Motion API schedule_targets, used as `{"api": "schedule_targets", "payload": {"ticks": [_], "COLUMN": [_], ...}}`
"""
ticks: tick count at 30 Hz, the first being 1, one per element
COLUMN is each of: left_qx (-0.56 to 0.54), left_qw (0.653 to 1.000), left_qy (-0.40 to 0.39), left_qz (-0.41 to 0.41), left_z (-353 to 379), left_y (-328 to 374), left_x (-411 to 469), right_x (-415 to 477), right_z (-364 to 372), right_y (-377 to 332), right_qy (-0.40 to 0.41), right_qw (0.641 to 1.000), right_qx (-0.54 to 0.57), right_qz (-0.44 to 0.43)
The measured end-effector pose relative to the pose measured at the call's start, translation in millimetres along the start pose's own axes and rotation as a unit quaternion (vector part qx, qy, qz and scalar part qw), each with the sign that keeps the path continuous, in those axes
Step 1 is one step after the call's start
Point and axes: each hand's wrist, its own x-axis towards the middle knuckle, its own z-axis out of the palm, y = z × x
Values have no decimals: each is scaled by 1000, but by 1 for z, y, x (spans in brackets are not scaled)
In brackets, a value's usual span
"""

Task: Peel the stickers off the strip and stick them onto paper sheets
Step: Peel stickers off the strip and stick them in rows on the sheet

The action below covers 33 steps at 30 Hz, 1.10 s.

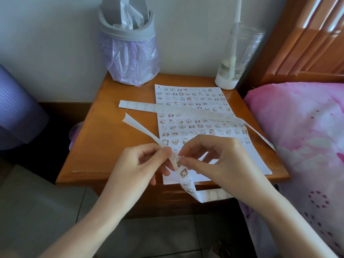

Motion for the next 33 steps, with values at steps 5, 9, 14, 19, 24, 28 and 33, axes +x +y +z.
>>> {"api": "schedule_targets", "payload": {"ticks": [5,9,14,19,24,28,33], "left_qx": [0,5,-5,20,39,53,69], "left_qw": [1000,1000,1000,1000,999,998,997], "left_qy": [3,5,0,-4,4,15,7], "left_qz": [-1,2,4,11,8,17,16], "left_z": [1,1,1,1,2,3,3], "left_y": [0,0,1,2,0,-1,-4], "left_x": [0,0,0,-1,0,0,-1], "right_x": [0,1,2,3,3,3,9], "right_z": [0,1,1,2,2,-14,-45], "right_y": [0,0,0,1,1,-1,9], "right_qy": [6,3,3,10,9,-19,38], "right_qw": [1000,1000,1000,1000,1000,1000,991], "right_qx": [-4,-3,9,11,-18,19,86], "right_qz": [-1,0,7,23,10,7,97]}}
